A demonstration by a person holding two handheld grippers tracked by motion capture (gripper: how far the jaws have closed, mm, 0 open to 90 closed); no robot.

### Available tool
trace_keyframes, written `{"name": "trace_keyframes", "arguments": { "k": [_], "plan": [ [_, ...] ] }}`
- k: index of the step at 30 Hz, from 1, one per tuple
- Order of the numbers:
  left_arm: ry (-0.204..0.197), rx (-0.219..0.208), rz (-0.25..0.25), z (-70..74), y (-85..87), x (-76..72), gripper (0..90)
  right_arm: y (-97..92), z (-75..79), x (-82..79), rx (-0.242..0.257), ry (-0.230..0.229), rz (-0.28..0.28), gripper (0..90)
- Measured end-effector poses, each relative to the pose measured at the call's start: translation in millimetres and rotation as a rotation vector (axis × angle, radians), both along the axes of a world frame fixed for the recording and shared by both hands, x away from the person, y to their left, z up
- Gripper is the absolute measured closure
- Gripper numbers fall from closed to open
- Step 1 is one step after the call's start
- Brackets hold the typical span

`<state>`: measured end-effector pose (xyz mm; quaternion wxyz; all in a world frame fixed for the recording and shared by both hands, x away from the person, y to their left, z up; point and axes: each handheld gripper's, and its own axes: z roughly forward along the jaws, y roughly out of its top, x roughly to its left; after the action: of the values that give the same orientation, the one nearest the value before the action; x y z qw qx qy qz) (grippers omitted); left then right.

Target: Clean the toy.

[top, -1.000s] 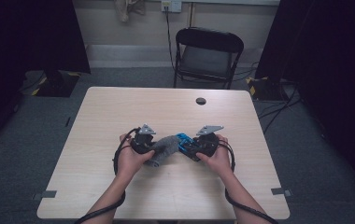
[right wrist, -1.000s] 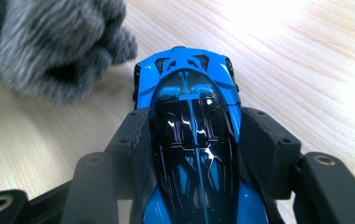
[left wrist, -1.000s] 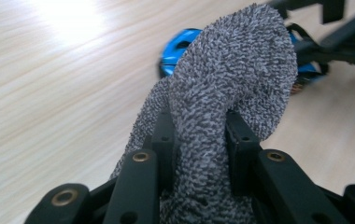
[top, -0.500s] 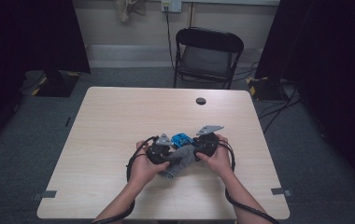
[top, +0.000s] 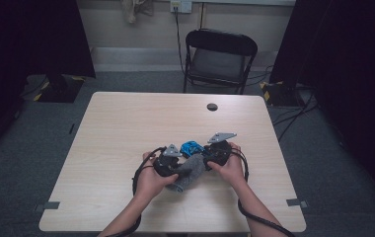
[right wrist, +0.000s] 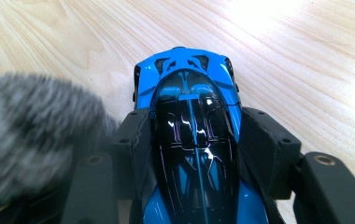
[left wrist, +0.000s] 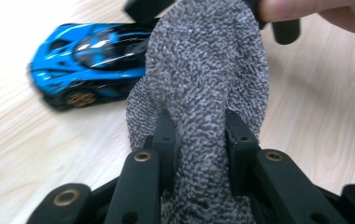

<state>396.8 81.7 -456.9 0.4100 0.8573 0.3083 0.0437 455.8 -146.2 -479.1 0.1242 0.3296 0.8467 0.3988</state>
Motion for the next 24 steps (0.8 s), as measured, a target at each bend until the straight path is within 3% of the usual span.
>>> {"name": "trace_keyframes", "arguments": {
  "k": [6, 9, 12, 20, 24],
  "plan": [
    [0.015, -0.001, 0.001, 2.2, 10.1, -3.5, 71.1, -0.8, -0.3, 0.7, 0.006, 0.001, 0.002, 44.3],
    [0.024, 0.018, -0.045, -1.7, 4.8, -10.1, 71.2, -0.9, -0.1, 0.8, 0.007, 0.006, 0.001, 44.3],
    [0.034, -0.003, -0.077, -4.6, -3.8, -14.8, 71.1, -0.9, 0.0, 1.1, 0.006, 0.007, 0.003, 44.3],
    [0.049, -0.003, -0.191, -7.5, -41.1, -20.5, 71.1, -1.7, -0.1, 1.4, 0.013, 0.011, 0.002, 44.4],
    [0.05, 0.025, -0.208, -11.9, -53.5, -16.1, 71.0, -1.9, -0.3, 1.1, 0.014, 0.01, 0.002, 44.4]
  ]
}}
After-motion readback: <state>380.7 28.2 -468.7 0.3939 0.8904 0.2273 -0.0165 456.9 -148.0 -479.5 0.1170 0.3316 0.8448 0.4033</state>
